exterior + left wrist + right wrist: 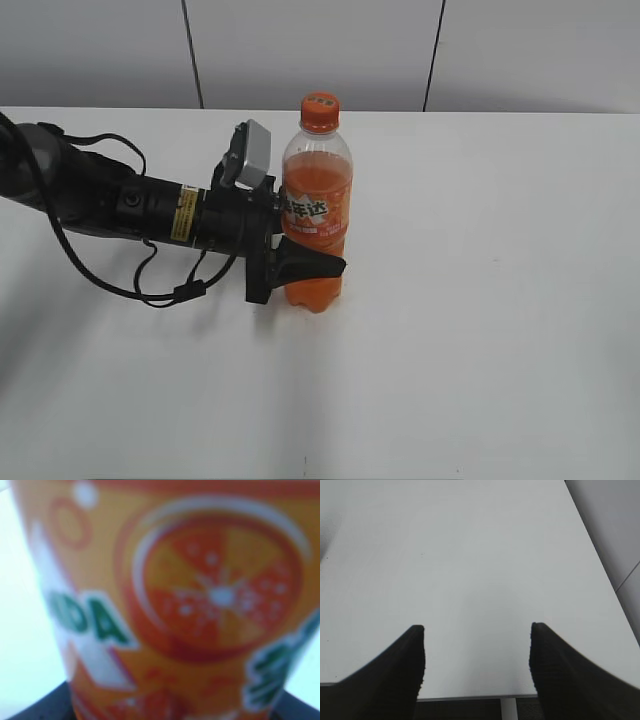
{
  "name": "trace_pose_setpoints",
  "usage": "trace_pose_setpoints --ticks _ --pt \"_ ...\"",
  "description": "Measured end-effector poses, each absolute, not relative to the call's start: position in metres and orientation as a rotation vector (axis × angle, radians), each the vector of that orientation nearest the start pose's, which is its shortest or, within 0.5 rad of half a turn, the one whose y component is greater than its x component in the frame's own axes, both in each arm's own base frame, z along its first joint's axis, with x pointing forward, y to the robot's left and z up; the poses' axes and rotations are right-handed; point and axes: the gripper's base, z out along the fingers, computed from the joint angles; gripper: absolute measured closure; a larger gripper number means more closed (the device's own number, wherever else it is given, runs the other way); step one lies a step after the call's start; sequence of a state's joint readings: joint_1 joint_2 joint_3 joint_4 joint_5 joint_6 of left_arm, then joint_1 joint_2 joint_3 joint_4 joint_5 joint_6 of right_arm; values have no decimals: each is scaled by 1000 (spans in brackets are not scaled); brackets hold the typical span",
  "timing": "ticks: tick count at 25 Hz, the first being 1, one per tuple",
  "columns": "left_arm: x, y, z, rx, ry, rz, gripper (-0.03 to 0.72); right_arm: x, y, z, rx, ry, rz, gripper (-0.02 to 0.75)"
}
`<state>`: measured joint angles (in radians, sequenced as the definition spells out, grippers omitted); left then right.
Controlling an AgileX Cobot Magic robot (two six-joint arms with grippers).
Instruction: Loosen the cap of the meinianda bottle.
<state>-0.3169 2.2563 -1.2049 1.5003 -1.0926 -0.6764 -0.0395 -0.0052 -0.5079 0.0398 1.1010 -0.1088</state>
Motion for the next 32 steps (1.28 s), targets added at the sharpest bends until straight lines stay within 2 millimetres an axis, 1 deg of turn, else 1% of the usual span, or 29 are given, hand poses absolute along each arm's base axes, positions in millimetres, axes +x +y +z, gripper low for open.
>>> trace_pose_setpoints --ticks 5,12,18,32 --pt "353 -201 88 1413 1489 -1043 285 -8 4 276 -75 2070 -43 245" --pt "352 -201 88 1418 1485 -1045 285 -8 4 276 -75 2070 -43 245" --pt "350 -201 88 1470 1457 -1051 285 -8 4 276 -75 2070 -43 245" --pt "350 -201 88 1472 1455 -1054 285 -8 4 276 -75 2070 -43 245"
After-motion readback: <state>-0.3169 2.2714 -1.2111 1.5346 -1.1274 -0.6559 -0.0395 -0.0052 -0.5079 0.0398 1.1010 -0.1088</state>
